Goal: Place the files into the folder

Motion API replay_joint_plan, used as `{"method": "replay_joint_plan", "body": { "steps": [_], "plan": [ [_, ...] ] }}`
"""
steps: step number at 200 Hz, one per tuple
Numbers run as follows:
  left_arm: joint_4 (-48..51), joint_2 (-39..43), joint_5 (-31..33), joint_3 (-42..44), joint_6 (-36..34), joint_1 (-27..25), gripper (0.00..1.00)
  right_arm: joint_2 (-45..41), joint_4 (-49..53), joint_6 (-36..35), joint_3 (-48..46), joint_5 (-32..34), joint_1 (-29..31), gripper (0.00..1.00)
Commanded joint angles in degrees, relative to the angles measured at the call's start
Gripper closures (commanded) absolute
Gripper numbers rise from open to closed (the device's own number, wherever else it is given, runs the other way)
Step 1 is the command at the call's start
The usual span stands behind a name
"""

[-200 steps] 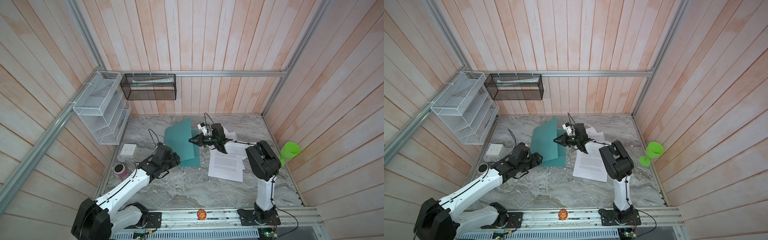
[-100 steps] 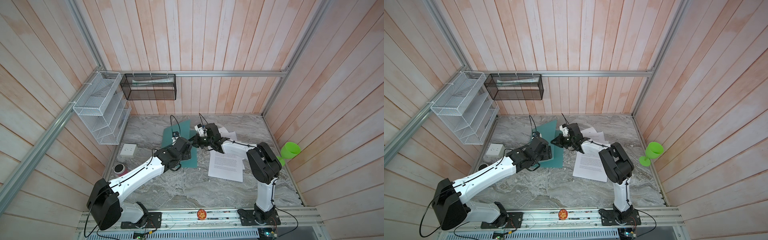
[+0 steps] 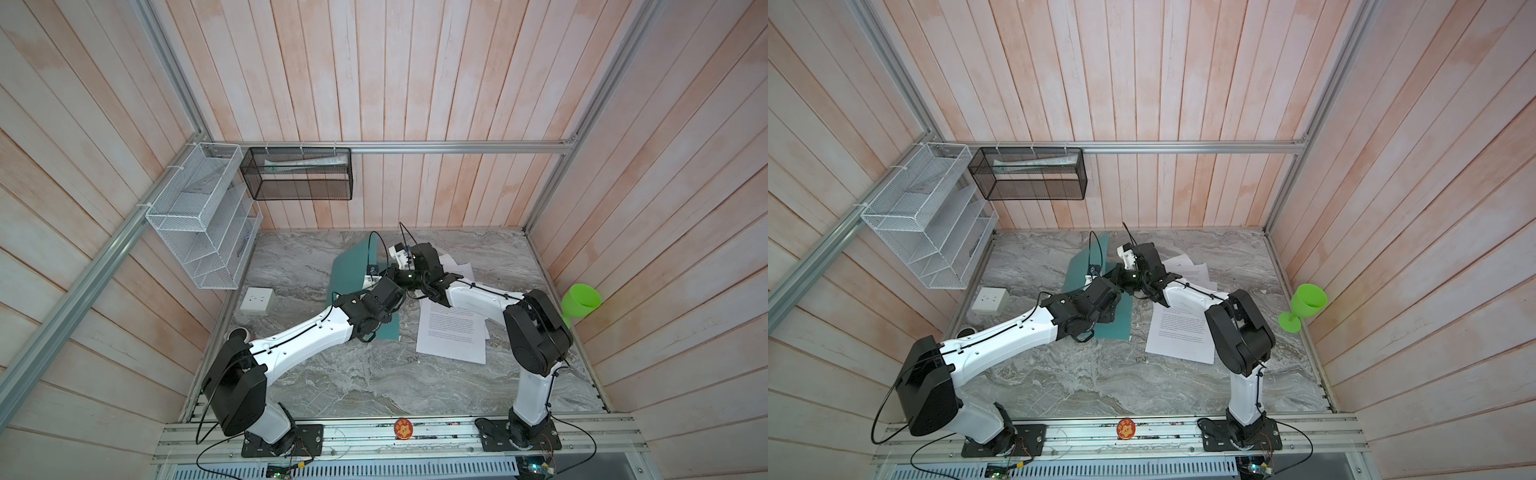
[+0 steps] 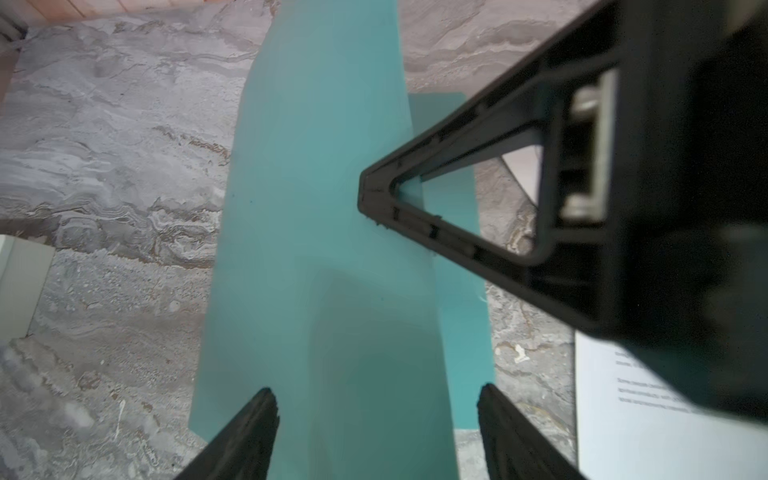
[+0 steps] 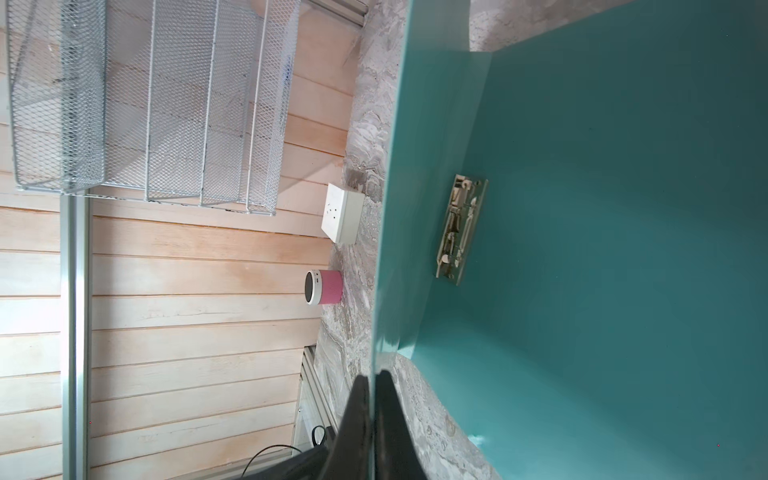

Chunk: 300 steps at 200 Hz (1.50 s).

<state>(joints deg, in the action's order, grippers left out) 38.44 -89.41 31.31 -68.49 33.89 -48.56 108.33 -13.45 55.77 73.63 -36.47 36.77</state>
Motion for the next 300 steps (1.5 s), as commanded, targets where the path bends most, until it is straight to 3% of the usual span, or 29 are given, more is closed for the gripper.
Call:
{"method": "replay_joint_plan", "body": {
  "steps": [1, 69, 85, 148, 188, 235, 255, 269, 300],
  "plan": [
    [3.07, -2.31, 4.40, -2.20, -1.10, -0.03, 0.31, -3.14, -0.69, -0.63, 0.79, -0.51, 0.67, 1.00],
    [4.68, -0.86, 3.58, -3.76, 0.11, 0.06, 1.00, -2.60, -0.53, -4.60, 2.64, -3.57, -0.37, 1.00],
    [5.68, -0.47, 2.87, -4.43, 0.46, 0.16, 1.00, -1.43, -0.04, -5.12, 4.80, -5.10, -1.44, 1.00],
    [5.17, 6.15, -8.00, -2.80, -0.77, 2.78, 1.00, -3.40, -2.26, -3.89, 5.23, -7.68, -7.80, 0.71],
    [3.04, 11.50, -17.76, 0.13, 0.79, 7.18, 1.00, -3.82, -5.39, -2.81, 0.57, -9.10, -11.63, 0.72],
    [0.81, 16.10, -24.36, 5.83, 0.70, 12.99, 1.00, 1.50, -1.50, -7.19, 1.17, -9.40, -9.40, 0.76],
    [0.78, 18.52, -26.37, 8.70, 1.22, 16.21, 0.83, 2.61, 0.55, -9.10, 1.94, -7.95, -7.53, 0.76],
    [0.83, 20.80, -26.85, 11.02, 1.93, 18.84, 0.62, 3.10, 3.21, -11.15, 2.77, -5.73, -5.99, 0.76],
    [0.47, 27.44, -29.69, 16.35, 2.91, 26.14, 0.45, 5.29, 10.42, -16.72, 5.00, -1.24, -3.67, 0.75]
  ]
}}
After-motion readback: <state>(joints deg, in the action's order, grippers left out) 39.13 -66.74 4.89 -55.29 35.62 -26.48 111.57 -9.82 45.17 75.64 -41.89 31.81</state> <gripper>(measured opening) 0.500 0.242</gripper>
